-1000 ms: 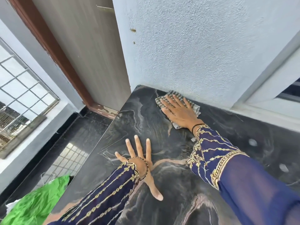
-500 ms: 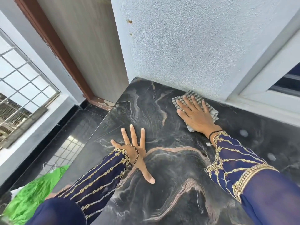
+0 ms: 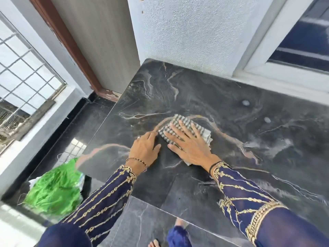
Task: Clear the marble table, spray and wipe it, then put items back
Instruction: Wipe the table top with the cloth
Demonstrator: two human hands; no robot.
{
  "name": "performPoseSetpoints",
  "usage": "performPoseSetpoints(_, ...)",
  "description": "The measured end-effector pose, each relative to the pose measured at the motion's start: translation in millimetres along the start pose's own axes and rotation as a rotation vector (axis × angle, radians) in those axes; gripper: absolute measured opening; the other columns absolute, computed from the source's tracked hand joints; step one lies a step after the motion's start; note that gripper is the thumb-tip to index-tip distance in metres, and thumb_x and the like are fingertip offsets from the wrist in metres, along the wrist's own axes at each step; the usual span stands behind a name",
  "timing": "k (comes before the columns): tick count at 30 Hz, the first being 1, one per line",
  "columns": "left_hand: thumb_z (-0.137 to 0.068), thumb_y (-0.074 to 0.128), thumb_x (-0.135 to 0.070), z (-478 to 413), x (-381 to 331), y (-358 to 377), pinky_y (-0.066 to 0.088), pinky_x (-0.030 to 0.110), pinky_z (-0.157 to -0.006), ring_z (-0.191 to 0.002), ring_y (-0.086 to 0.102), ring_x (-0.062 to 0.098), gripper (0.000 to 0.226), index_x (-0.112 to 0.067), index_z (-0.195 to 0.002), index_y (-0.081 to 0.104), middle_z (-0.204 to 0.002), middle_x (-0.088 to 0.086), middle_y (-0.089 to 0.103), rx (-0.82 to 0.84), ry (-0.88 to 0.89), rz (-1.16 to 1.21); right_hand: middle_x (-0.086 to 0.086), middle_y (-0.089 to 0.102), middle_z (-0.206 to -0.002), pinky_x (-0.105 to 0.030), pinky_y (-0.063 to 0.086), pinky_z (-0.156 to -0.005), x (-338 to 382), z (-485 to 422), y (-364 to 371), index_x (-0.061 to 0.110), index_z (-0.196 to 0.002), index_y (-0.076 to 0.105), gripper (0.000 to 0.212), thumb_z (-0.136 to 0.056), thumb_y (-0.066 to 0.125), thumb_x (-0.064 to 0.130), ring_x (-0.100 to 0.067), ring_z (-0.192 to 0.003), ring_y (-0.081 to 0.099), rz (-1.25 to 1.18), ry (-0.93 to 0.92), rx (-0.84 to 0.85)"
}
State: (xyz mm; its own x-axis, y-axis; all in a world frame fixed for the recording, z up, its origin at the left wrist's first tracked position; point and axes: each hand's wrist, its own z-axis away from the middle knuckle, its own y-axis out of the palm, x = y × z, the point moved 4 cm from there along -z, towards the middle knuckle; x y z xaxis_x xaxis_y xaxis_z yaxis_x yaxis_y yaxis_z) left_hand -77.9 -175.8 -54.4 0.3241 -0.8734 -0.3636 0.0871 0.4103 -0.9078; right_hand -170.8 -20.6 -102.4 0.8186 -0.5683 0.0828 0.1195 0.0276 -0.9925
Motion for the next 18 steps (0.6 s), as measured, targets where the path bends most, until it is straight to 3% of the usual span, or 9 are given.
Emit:
performPoseSetpoints(2, -0.091, 0.054, -0.017, 36, -1, 2, 0.045, 0.043, -0.096, -0.114, 0.057, 0.034, 0.037, -0.008, -0.127, 0.052, -0.127, 0.011, 0.059, -0.117, 0.023, 0.059, 0.010, 0.007, -0.170, -0.056, 0.005, -0.125, 30, 28, 6, 0.044, -0.159, 0.017, 0.059, -0.103, 0.016, 0.062, -0.021, -0.158, -0.003, -0.021, -0.039, 0.011)
performPoseSetpoints(5, -0.088, 0.052, -0.006, 77, 1, 8, 0.042, 0.043, -0.101, -0.116, 0.055, 0.033, 0.037, -0.005, -0.125, 0.055, -0.125, 0.012, 0.060, -0.171, 0.015, 0.053, 0.011, 0.003, -0.170, -0.057, 0.002, -0.125, 73, 64, 15, 0.047, -0.158, 0.014, 0.056, -0.104, 0.017, 0.063, -0.021, -0.157, -0.008, -0.059, -0.102, 0.035)
performPoseSetpoints(10, -0.091, 0.055, -0.016, 120, 2, 16, 0.043, 0.040, -0.100, -0.114, 0.056, 0.029, 0.037, -0.007, -0.127, 0.053, -0.127, 0.009, 0.059, -0.156, 0.019, 0.094, 0.010, 0.015, -0.169, -0.057, 0.004, -0.125, 122, 117, 21, 0.046, -0.155, 0.020, 0.050, -0.106, 0.023, 0.058, -0.023, -0.158, -0.002, -0.045, -0.246, 0.037)
performPoseSetpoints(13, -0.090, 0.055, -0.017, 133, -4, 16, 0.044, 0.040, -0.097, -0.111, 0.056, 0.030, 0.038, -0.008, -0.127, 0.053, -0.125, 0.009, 0.058, -0.149, 0.029, 0.110, 0.011, 0.008, -0.170, -0.056, 0.003, -0.125, 120, 151, 24, 0.049, -0.158, 0.012, 0.051, -0.108, 0.023, 0.055, -0.022, -0.158, -0.003, -0.009, -0.300, 0.047)
performPoseSetpoints(18, -0.090, 0.055, -0.016, 136, -21, 17, 0.045, 0.039, -0.098, -0.109, 0.057, 0.027, 0.036, -0.006, -0.124, 0.055, -0.121, 0.008, 0.061, -0.153, 0.100, 0.082, 0.014, 0.005, -0.170, -0.055, 0.008, -0.123, 81, 194, 28, 0.045, -0.159, 0.010, 0.053, -0.108, 0.019, 0.055, -0.016, -0.157, -0.006, -0.033, -0.209, 0.071)
